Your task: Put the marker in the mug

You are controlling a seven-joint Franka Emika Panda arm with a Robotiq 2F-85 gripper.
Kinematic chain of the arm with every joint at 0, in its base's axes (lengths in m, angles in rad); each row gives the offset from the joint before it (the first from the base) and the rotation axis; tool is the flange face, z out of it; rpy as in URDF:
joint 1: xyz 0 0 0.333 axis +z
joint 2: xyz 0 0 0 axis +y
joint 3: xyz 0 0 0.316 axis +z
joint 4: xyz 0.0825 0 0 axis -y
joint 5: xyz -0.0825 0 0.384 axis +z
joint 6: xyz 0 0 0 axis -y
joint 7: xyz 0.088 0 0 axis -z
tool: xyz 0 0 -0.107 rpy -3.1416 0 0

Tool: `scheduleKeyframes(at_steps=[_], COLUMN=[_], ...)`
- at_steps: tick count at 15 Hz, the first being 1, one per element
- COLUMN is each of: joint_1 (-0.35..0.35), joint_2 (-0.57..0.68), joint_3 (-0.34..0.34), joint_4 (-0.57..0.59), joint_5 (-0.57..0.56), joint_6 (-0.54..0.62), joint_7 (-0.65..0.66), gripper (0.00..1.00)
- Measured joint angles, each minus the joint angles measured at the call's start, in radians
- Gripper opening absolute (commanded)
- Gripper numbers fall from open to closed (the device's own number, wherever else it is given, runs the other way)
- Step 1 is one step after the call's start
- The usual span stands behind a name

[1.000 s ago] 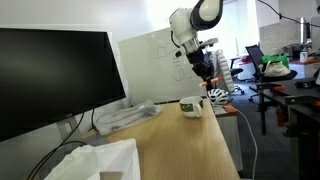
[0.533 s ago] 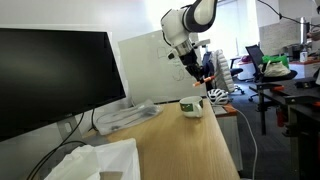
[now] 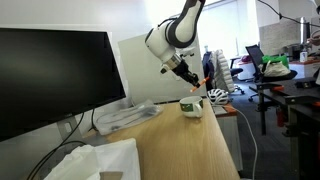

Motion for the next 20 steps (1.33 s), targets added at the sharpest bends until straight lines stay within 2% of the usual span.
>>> scheduleKeyframes(at_steps=[5,8,9,10,15,18,20], joint_1=[0.036,0.066,0.076,0.085,0.095,0.089,0.077], joint_2=[0.138,0.204,0.217,0.227,0.241,0.220,0.173], joint_3=[0.000,-0.001,-0.001,-0.002,0.001,0.014,0.038], joint_4=[0.130,0.205,0.223,0.238,0.277,0.288,0.283], joint_5=[-0.013,-0.052,-0.072,-0.087,-0.082,-0.042,0.001], joint_6=[-0.147,-0.192,-0.193,-0.193,-0.194,-0.189,-0.182], joint_7=[0.058,0.103,0.121,0.137,0.155,0.154,0.136], gripper=[0.04,0.04,0.43,0.44,0.81,1.00,1.00])
